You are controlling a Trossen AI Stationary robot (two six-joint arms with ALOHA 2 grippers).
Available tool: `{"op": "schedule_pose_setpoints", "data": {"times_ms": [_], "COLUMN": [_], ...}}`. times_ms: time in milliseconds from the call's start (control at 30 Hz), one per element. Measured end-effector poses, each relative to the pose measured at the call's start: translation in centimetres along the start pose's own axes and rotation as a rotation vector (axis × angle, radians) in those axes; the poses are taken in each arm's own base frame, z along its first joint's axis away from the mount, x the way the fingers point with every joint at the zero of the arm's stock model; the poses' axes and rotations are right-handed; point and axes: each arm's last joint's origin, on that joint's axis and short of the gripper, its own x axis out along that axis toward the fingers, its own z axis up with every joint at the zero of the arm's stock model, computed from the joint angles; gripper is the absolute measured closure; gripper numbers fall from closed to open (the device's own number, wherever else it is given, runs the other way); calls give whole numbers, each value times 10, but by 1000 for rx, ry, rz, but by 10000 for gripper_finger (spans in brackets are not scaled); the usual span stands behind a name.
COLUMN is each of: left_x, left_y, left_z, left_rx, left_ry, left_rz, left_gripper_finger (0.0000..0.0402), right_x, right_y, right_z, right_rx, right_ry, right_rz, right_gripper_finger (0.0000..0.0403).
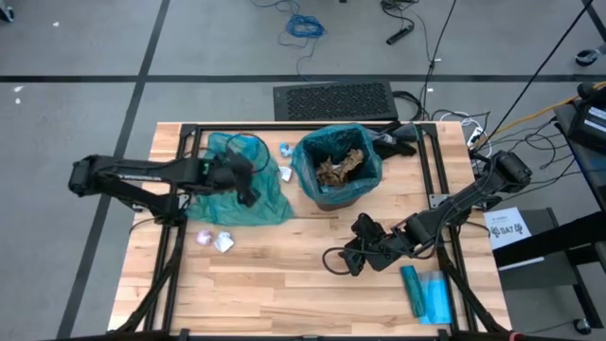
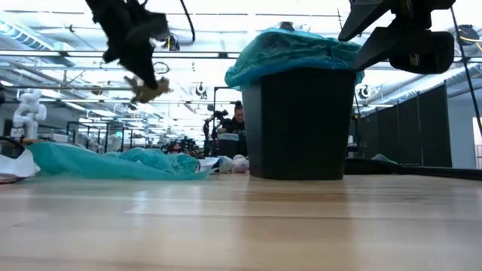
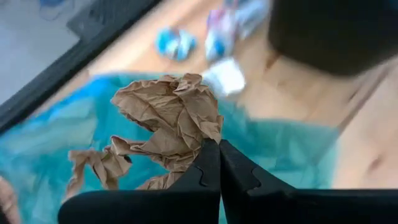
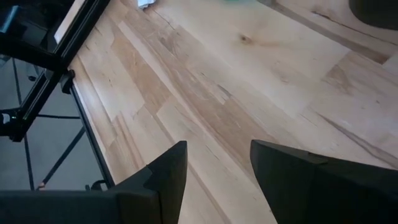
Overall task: Place trash/remove bag and relplace
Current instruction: Put the brown napkin into the trash bin
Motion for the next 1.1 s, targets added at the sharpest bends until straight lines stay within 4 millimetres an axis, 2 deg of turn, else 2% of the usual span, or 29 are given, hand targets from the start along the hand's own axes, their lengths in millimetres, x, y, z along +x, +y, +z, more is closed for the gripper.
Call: {"op": "schedule_pose_setpoints", "data": {"times_ms": [267, 400, 500, 800, 967, 1100], "left_x": [-50, -62, -57, -17, -6, 3], "left_y": [-13, -22, -34, -74, -84, -83], "left_z": [69, 92, 102, 119, 127, 132], "left_rx": [-23, -11, 18, 99, 107, 99], "left_ry": [-484, -609, -608, -509, -493, -489], "left_rz": [-229, -298, -355, -528, -536, -513], "left_gripper_finger": [401, 401, 402, 401, 400, 376], "right_x": [0, 0, 0, 0, 0, 0], "right_y": [0, 0, 0, 1, 1, 1], "right_z": [0, 0, 0, 0, 0, 0], "right_rx": [-1, -1, 0, 2, 2, 2], "right_ry": [1, 0, 1, -1, -1, -1], "right_rz": [0, 2, 2, 7, 7, 7], "right_gripper_finger": [234, 234, 234, 234, 234, 234]}}
